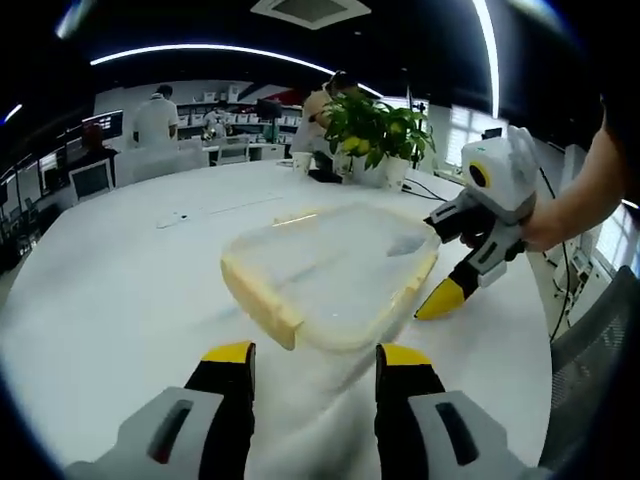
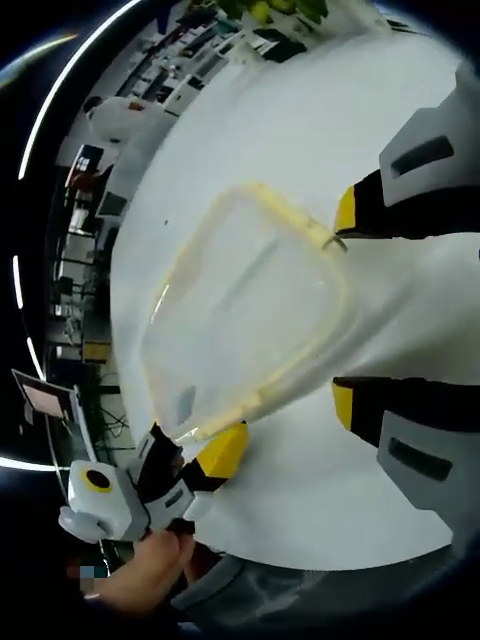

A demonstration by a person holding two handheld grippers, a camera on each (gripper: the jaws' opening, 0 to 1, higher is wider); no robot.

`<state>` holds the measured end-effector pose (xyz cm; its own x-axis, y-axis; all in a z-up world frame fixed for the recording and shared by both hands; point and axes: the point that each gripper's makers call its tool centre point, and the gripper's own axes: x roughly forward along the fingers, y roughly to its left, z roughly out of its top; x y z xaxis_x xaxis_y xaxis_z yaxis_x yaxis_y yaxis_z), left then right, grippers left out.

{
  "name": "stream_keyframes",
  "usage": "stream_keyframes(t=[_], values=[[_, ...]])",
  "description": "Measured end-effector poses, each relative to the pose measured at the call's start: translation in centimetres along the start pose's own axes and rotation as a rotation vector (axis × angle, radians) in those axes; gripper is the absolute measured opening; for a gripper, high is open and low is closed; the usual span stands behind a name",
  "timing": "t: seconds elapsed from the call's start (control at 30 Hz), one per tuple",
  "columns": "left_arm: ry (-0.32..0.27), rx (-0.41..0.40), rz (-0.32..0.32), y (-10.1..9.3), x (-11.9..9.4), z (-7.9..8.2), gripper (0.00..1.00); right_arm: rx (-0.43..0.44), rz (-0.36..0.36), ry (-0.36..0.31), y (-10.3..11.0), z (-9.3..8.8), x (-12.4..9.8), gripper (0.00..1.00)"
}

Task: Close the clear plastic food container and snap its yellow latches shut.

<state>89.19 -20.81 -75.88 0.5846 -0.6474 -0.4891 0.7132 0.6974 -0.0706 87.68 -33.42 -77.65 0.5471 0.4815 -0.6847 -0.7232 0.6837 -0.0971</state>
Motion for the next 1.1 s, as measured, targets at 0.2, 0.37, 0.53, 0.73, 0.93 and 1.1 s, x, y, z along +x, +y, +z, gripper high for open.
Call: stream_keyframes(t=[0.2,0.37,0.53,0.73,0.93,1.1], values=[[0.001,0.027,-0.011,-0.4,0.0,0.0,0.39,-0.026,-0.004,-0.011,-0.1,0.3,0.1,0.47],[0.004,0.038,-0.011,-0.4,0.1,0.0,0.38,-0.047,-0.011,-0.013,0.0,0.6,0.2,0.44],[0.011,0.045,-0.006,-0.3,-0.1,-0.1,0.36,-0.055,-0.015,-0.017,-0.1,0.6,0.0,0.41],[0.019,0.053,0.000,-0.2,-0.3,-0.2,0.35,-0.063,-0.020,-0.013,0.2,0.7,0.0,0.41],[0.031,0.070,0.007,0.6,-1.0,-0.6,0.35,-0.096,-0.012,-0.010,1.1,1.3,0.5,0.39],[0.039,0.068,0.022,1.2,-1.7,-1.1,0.35,-0.106,-0.008,-0.010,1.8,1.9,1.0,0.39]])
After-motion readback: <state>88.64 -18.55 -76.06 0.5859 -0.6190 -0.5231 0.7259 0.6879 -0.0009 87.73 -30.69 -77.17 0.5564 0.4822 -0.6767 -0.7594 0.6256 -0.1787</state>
